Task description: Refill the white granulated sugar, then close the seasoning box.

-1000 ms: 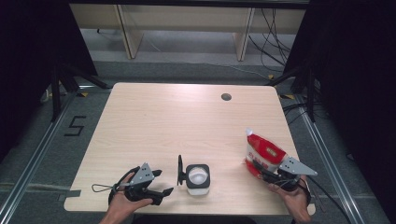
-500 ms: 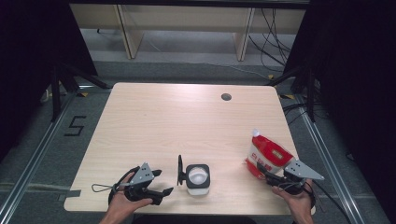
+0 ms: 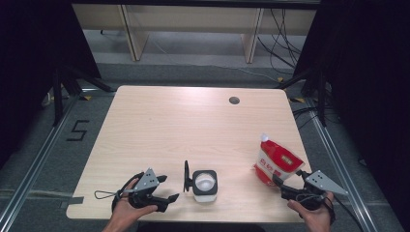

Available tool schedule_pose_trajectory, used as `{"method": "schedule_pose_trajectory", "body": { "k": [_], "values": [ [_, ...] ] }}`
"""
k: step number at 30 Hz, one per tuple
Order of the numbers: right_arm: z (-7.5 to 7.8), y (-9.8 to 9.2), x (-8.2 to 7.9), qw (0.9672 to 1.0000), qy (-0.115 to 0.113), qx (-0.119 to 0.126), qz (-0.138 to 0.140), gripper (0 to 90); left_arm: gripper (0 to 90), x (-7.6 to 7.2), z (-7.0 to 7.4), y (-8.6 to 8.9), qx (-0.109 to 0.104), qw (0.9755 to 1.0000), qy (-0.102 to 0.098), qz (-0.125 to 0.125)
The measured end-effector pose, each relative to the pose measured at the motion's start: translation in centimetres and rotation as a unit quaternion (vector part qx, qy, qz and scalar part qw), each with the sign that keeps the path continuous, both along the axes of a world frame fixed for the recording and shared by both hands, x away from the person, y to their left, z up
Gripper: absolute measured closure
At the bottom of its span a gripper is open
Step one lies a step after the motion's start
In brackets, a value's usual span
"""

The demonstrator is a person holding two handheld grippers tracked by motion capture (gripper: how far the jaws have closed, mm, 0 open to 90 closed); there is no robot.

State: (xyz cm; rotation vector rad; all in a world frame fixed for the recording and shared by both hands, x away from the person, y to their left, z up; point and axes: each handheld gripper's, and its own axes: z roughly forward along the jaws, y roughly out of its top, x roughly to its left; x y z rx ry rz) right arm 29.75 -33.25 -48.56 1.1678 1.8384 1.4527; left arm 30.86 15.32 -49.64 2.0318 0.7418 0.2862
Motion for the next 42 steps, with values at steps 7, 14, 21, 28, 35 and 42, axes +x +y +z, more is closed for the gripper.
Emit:
{"method": "schedule_pose_trajectory", "body": {
  "k": [7,14,21,28,35,42],
  "values": [
    [0.3,-0.4,-0.7,0.9990,-0.013,-0.040,-0.013,20.0,22.5,0.0,0.0,-0.1,-0.009,0.9999,0.003,0.008],
    [0.3,-0.4,-1.7,0.9980,-0.004,-0.059,-0.022,17.2,22.4,0.1,0.1,0.1,-0.007,0.9999,-0.001,0.009],
    [0.4,-0.2,-2.7,0.9977,0.008,-0.064,-0.023,16.6,22.5,0.1,0.3,-0.1,-0.016,0.9998,0.004,0.009],
    [0.4,-0.1,-3.5,0.9964,0.017,-0.079,-0.028,16.7,22.5,0.2,0.4,0.2,-0.012,0.9999,-0.009,0.002],
    [0.2,0.0,-3.9,0.9956,0.034,-0.082,-0.031,16.6,22.5,0.0,0.4,0.0,-0.021,0.9997,0.002,0.010],
    [0.1,0.5,-4.3,0.9938,0.049,-0.096,-0.028,16.5,22.6,0.1,0.6,0.1,-0.021,0.9997,-0.001,0.008]
  ]
}}
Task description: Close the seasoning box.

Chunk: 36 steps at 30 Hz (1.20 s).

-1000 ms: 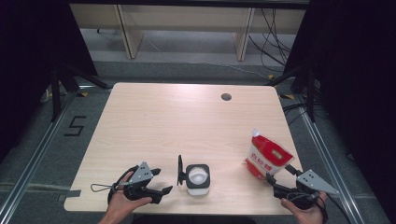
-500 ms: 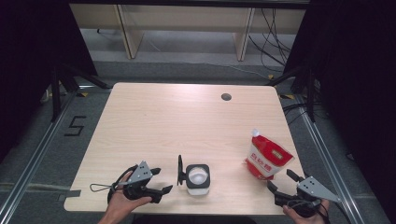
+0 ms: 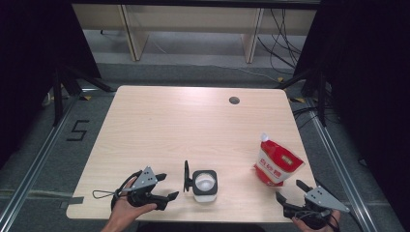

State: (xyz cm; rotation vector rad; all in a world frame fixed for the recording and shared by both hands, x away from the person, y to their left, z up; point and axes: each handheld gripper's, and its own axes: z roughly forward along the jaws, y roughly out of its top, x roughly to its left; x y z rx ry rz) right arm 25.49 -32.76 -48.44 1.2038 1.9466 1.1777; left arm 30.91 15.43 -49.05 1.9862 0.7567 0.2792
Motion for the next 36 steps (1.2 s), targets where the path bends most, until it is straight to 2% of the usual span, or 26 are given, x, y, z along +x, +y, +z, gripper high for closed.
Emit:
{"method": "schedule_pose_trajectory", "body": {
  "k": [1,2,3,4,5,6,7,8,9,11,12,13,16,17,18,19,21,25,26,29,31,33,36],
  "values": [
    [0.0,0.1,-0.1,0.9999,0.008,0.007,-0.002,16.6,22.8,0.0,0.0,0.0,0.001,1.0000,-0.003,-0.001],
    [0.0,0.0,0.0,1.0000,-0.003,-0.004,0.006,16.6,23.2,0.0,0.0,0.0,-0.006,1.0000,0.001,0.000],
    [0.0,-0.1,0.0,0.9999,-0.007,-0.007,0.011,16.5,24.5,0.0,0.2,0.1,0.003,1.0000,-0.005,-0.001],
    [0.0,-0.1,0.0,0.9999,-0.008,-0.008,0.013,16.5,26.0,0.0,0.3,0.2,0.002,1.0000,-0.005,-0.002],
    [0.0,0.1,-0.3,1.0000,0.003,0.001,0.001,16.5,28.2,0.0,0.3,0.1,-0.004,0.9999,-0.010,-0.003],
    [0.0,0.2,-0.4,1.0000,0.004,-0.001,0.000,16.5,31.1,-0.1,0.5,0.2,0.010,0.9999,-0.009,-0.003],
    [0.0,0.0,-0.2,0.9999,-0.007,-0.009,0.009,16.5,35.8,-0.1,0.5,0.2,0.005,0.9999,-0.010,-0.004],
    [0.0,0.0,-0.2,0.9999,-0.006,-0.012,0.010,16.5,40.2,-0.2,0.6,0.2,0.009,0.9998,-0.015,-0.007],
    [0.0,0.2,-0.3,1.0000,-0.002,-0.004,0.008,16.5,45.2,-0.3,0.6,0.1,0.003,0.9998,-0.017,-0.005],
    [0.0,0.2,-0.2,0.9999,-0.003,-0.007,0.010,16.5,54.5,-0.5,1.0,0.0,0.017,0.9995,-0.023,-0.012],
    [0.0,0.2,-0.2,0.9999,-0.005,-0.010,0.010,16.6,58.1,-0.5,1.2,0.0,0.024,0.9989,-0.036,-0.018],
    [-0.1,0.2,-0.2,0.9999,-0.004,-0.010,0.013,16.6,61.8,-0.6,1.3,-0.2,0.020,0.9991,-0.033,-0.016],
    [-0.1,0.2,-0.2,0.9998,-0.004,-0.014,0.016,16.6,73.0,-0.7,2.1,-0.3,0.019,0.9983,-0.052,-0.017],
    [0.0,0.4,-0.5,0.9999,0.009,0.002,0.005,16.6,76.2,-0.7,2.3,-0.3,0.018,0.9984,-0.051,-0.016],
    [0.0,0.3,-0.3,0.9999,-0.004,-0.008,0.013,16.6,78.4,-0.7,2.6,-0.2,0.021,0.9980,-0.057,-0.020],
    [0.0,0.4,-0.4,0.9999,0.005,-0.002,0.014,16.7,80.0,-0.7,3.0,-0.3,0.019,0.9979,-0.059,-0.019],
    [0.0,0.4,-0.4,0.9999,0.006,-0.002,0.014,16.6,82.7,-0.6,3.4,-0.4,0.016,0.9977,-0.062,-0.023],
    [-0.1,0.3,-0.4,0.9999,0.003,-0.008,0.011,16.7,86.0,-0.6,3.9,-0.9,0.011,0.9976,-0.064,-0.025],
    [-0.1,0.4,-0.4,0.9999,0.003,-0.007,0.011,16.7,86.5,-0.5,4.2,-0.9,0.019,0.9969,-0.070,-0.031],
    [-0.1,0.4,-0.4,0.9999,0.008,-0.001,0.014,16.7,88.1,-0.4,4.5,-1.1,0.017,0.9968,-0.071,-0.030],
    [-0.1,0.4,-0.3,0.9999,-0.002,-0.007,0.014,16.7,88.9,-0.4,4.7,-1.3,0.014,0.9968,-0.071,-0.034],
    [-0.1,0.5,-0.3,0.9999,0.006,-0.003,0.015,16.8,89.0,-0.3,4.8,-1.6,0.011,0.9965,-0.073,-0.039],
    [-0.1,0.4,-0.3,0.9999,0.001,-0.006,0.015,16.8,89.1,-0.4,4.9,-1.9,0.003,0.9969,-0.068,-0.039]
  ]
}}
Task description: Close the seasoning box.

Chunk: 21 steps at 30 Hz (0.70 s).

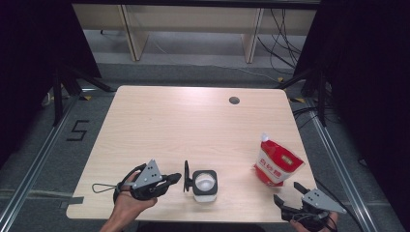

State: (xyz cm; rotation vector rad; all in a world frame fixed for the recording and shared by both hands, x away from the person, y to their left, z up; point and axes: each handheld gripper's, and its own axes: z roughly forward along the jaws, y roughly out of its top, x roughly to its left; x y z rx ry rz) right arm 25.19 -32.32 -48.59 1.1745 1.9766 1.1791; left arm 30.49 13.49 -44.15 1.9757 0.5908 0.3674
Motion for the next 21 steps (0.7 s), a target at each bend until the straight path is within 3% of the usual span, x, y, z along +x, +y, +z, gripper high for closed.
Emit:
{"method": "schedule_pose_trajectory", "body": {
  "k": [7,9,21],
  "values": [
    [0.0,-0.1,0.1,0.9999,-0.008,-0.009,0.000,16.8,89.2,-0.3,0.8,-0.4,0.000,0.9999,-0.010,-0.011],
    [0.0,0.0,0.0,1.0000,0.001,0.002,0.000,16.8,89.1,-0.4,1.1,-0.5,-0.002,0.9999,-0.012,-0.011],
    [0.1,-0.1,0.0,1.0000,-0.003,0.001,-0.003,16.8,89.1,-0.2,1.3,-1.6,0.009,0.9995,-0.019,-0.024]
  ]
}}
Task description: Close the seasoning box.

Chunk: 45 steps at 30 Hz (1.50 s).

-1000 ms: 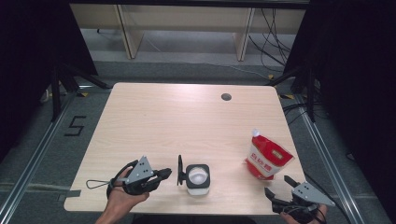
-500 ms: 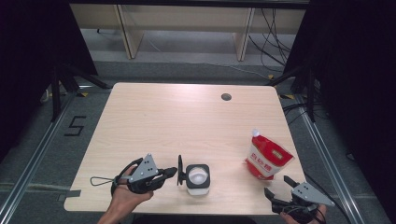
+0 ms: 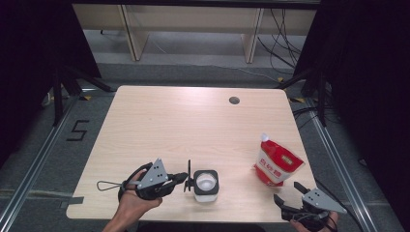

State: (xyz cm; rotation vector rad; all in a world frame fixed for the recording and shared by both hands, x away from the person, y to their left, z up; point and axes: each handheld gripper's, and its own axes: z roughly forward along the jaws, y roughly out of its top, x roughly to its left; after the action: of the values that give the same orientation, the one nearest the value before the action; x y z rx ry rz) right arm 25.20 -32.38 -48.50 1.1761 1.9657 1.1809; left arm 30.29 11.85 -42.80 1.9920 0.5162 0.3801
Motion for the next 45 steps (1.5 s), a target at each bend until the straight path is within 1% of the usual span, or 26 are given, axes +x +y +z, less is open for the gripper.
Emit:
{"method": "schedule_pose_trajectory", "body": {
  "k": [1,4,5,6,7,9,12,13,14,15,16,18,19,20,21,23,24,26,30,35,36,37,39,40,42,45],
  "values": [
    [0.0,0.0,0.0,1.0000,0.001,0.001,0.000,16.8,89.1,0.1,0.0,-0.1,0.004,1.0000,-0.005,-0.005],
    [0.0,0.1,0.0,1.0000,0.003,0.003,0.002,16.8,89.1,0.1,-0.1,-0.9,0.007,0.9999,-0.004,-0.009],
    [0.0,0.1,0.0,1.0000,0.003,0.004,0.002,16.8,89.1,0.2,-0.1,-1.1,0.015,0.9998,-0.006,-0.012],
    [0.0,0.0,0.1,1.0000,-0.002,0.001,0.002,16.8,89.1,0.2,-0.2,-1.3,0.015,0.9998,-0.004,-0.014],
    [0.0,0.1,0.0,1.0000,0.006,0.006,0.002,16.8,89.1,0.2,-0.4,-1.6,0.013,0.9998,-0.001,-0.014],
    [0.0,0.0,0.0,1.0000,-0.001,0.001,0.000,16.8,89.1,0.3,-0.6,-2.1,0.019,0.9996,-0.003,-0.019],
    [-0.1,0.0,0.0,1.0000,0.003,0.003,0.002,16.7,89.1,0.5,-0.8,-2.6,0.021,0.9996,0.001,-0.020],
    [0.0,0.0,0.0,0.9999,0.007,0.008,0.001,16.8,89.1,0.6,-0.9,-2.7,0.024,0.9994,-0.002,-0.025],
    [0.0,0.0,0.0,1.0000,0.006,0.007,0.001,16.8,89.1,0.6,-0.9,-2.8,0.026,0.9994,-0.001,-0.022],
    [0.0,0.0,0.0,1.0000,0.006,0.006,0.001,16.8,89.1,0.6,-1.0,-3.0,0.028,0.9992,-0.002,-0.027],
    [-0.1,0.0,0.0,1.0000,0.002,0.002,0.003,16.8,89.1,0.6,-1.1,-3.1,0.029,0.9993,0.003,-0.025],
    [0.0,0.0,0.0,1.0000,0.004,-0.001,0.003,16.8,89.1,0.6,-1.3,-3.4,0.030,0.9991,0.006,-0.030],
    [0.0,0.0,0.0,1.0000,0.003,-0.001,0.003,16.8,89.1,0.7,-1.4,-3.5,0.035,0.9988,0.003,-0.033],
    [0.0,0.0,0.0,1.0000,0.004,0.001,0.003,16.8,89.1,0.7,-1.6,-3.7,0.032,0.9990,0.011,-0.031],
    [0.0,0.0,0.0,1.0000,-0.002,0.001,0.002,16.8,89.0,0.8,-1.6,-3.8,0.040,0.9986,0.006,-0.035],
    [0.0,0.0,0.0,1.0000,0.001,0.003,0.001,16.8,89.0,0.8,-1.9,-4.1,0.035,0.9987,0.013,-0.034],
    [0.0,0.0,0.0,1.0000,0.000,0.002,0.003,16.7,89.0,0.8,-1.9,-4.0,0.044,0.9983,0.007,-0.037],
    [0.0,0.0,0.0,0.9999,0.009,0.005,0.005,16.7,89.0,0.7,-1.9,-4.2,0.038,0.9986,0.014,-0.035],
    [0.0,0.0,0.0,1.0000,0.000,0.002,0.002,16.8,89.0,0.8,-1.9,-4.1,0.038,0.9985,0.011,-0.038],
    [0.0,0.0,0.0,1.0000,0.006,0.005,0.004,16.8,88.2,0.8,-1.9,-4.1,0.035,0.9988,0.012,-0.033],
    [0.0,0.1,0.0,1.0000,0.007,0.005,0.004,16.8,87.5,0.8,-1.9,-4.1,0.033,0.9989,0.017,-0.029],
    [0.0,0.1,0.0,0.9999,0.008,0.006,0.004,16.8,86.4,0.9,-1.9,-4.0,0.033,0.9988,0.015,-0.033],
    [0.0,0.0,0.0,1.0000,0.003,0.002,0.003,16.7,84.0,0.9,-1.8,-4.0,0.020,0.9992,0.020,-0.030],
    [0.0,0.0,0.0,1.0000,0.003,0.003,0.004,16.7,82.4,0.9,-1.7,-3.9,0.020,0.9991,0.019,-0.031],
    [0.0,0.0,0.0,1.0000,0.004,0.002,0.004,16.8,77.5,1.0,-1.5,-3.7,0.009,0.9992,0.028,-0.026],
    [0.0,0.0,0.0,1.0000,0.004,0.003,0.004,16.7,70.2,1.1,-1.3,-3.2,0.003,0.9992,0.031,-0.026]
  ]
}}
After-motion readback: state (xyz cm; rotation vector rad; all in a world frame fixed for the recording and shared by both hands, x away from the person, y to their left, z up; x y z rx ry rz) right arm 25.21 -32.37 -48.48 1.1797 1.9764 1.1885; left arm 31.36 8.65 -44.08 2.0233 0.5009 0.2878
